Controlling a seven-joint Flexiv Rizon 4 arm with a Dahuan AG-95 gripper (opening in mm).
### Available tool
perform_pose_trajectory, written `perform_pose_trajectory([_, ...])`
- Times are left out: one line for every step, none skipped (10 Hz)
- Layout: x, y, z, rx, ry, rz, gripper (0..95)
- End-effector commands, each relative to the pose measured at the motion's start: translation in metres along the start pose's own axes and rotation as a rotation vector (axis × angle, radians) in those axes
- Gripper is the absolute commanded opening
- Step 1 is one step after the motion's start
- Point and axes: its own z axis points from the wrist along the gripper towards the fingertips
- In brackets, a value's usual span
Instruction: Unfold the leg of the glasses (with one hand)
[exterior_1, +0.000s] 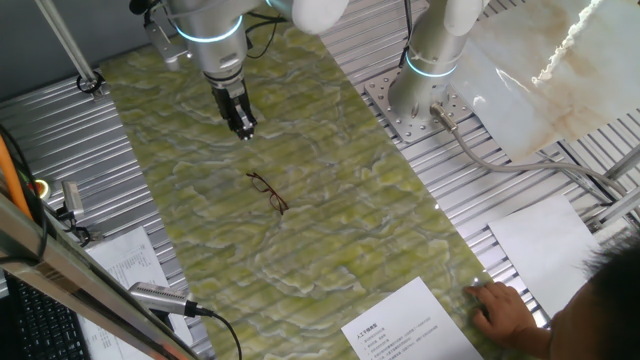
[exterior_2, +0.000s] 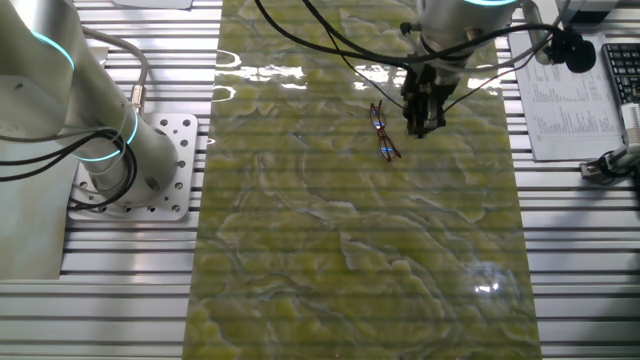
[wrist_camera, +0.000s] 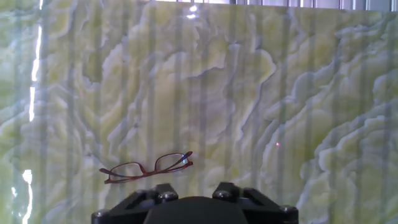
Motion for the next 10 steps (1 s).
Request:
perform_pose_trajectory([-0.003, 0.001, -0.001, -0.001, -0.005, 0.051, 0.0])
perform_pose_trajectory([-0.003, 0.001, -0.001, -0.003, -0.004, 0.03, 0.0])
perform_pose_trajectory([-0.004, 0.001, -0.001, -0.003, -0.003, 0.02, 0.0])
perform_pose_trajectory([-0.004, 0.001, -0.001, -0.003, -0.001, -0.008, 0.0])
perform_pose_trajectory([-0.006, 0.002, -0.002, -0.004, -0.002, -0.035, 0.0])
perform_pose_trajectory([-0.006, 0.003, -0.001, -0.004, -0.002, -0.051, 0.0])
perform_pose_trajectory([-0.008, 0.006, 0.0, -0.003, 0.0, -0.074, 0.0])
perform_pose_trajectory([-0.009, 0.009, 0.002, -0.002, 0.007, -0.094, 0.0])
perform_pose_trajectory([-0.011, 0.014, 0.004, -0.001, 0.007, -0.109, 0.0])
perform_pose_trajectory([-0.011, 0.017, 0.006, 0.001, 0.008, -0.111, 0.0])
